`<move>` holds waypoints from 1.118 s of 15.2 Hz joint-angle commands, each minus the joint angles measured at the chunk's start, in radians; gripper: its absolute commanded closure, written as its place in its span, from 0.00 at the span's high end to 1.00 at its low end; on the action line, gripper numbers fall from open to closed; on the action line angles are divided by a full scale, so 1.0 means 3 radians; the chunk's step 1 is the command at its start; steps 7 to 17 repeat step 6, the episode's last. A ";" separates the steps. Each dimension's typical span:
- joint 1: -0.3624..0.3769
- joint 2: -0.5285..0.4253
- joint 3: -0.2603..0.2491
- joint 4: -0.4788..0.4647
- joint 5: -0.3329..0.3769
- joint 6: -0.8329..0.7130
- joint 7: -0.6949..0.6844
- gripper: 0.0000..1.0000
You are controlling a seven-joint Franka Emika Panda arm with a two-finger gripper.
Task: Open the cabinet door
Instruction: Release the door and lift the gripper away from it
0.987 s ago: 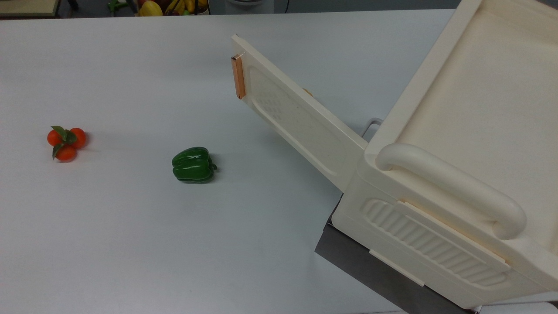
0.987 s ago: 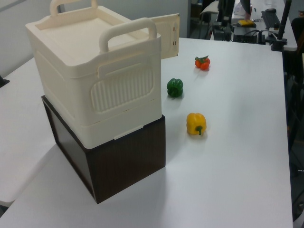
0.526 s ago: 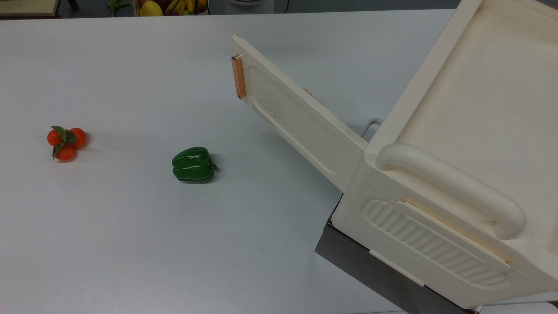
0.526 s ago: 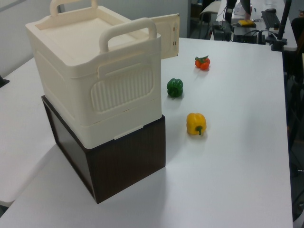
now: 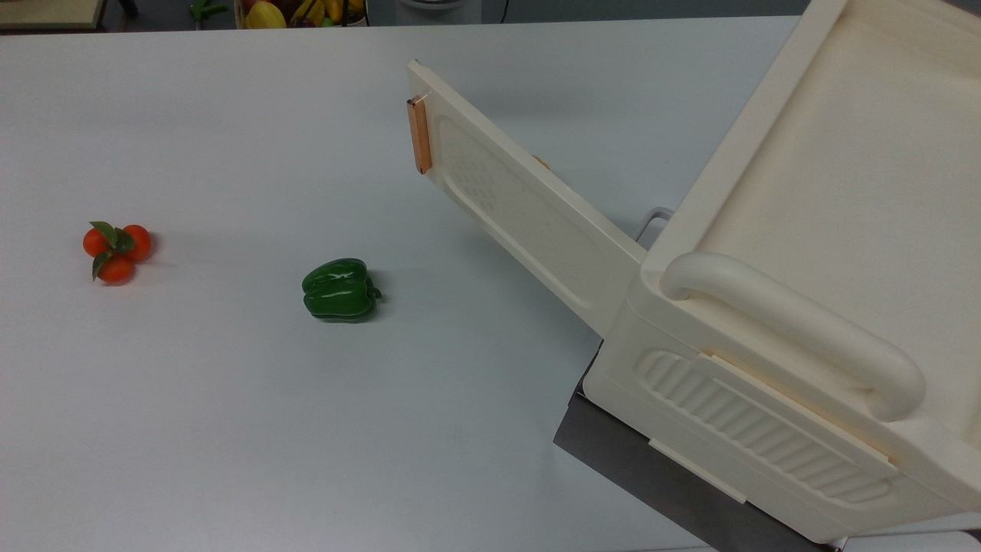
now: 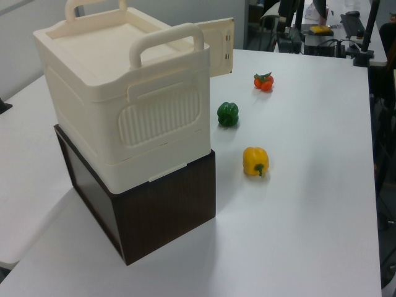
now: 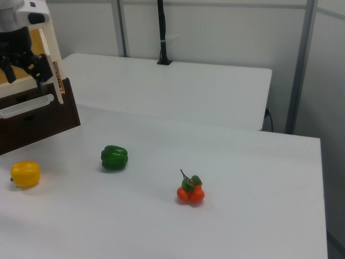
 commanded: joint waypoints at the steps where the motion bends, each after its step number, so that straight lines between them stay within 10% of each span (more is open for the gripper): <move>1: 0.0019 0.0038 0.0029 -0.0045 -0.0131 0.0083 -0.0006 1.00; 17: 0.0024 0.0063 0.0034 -0.0039 -0.0141 0.0093 -0.0006 1.00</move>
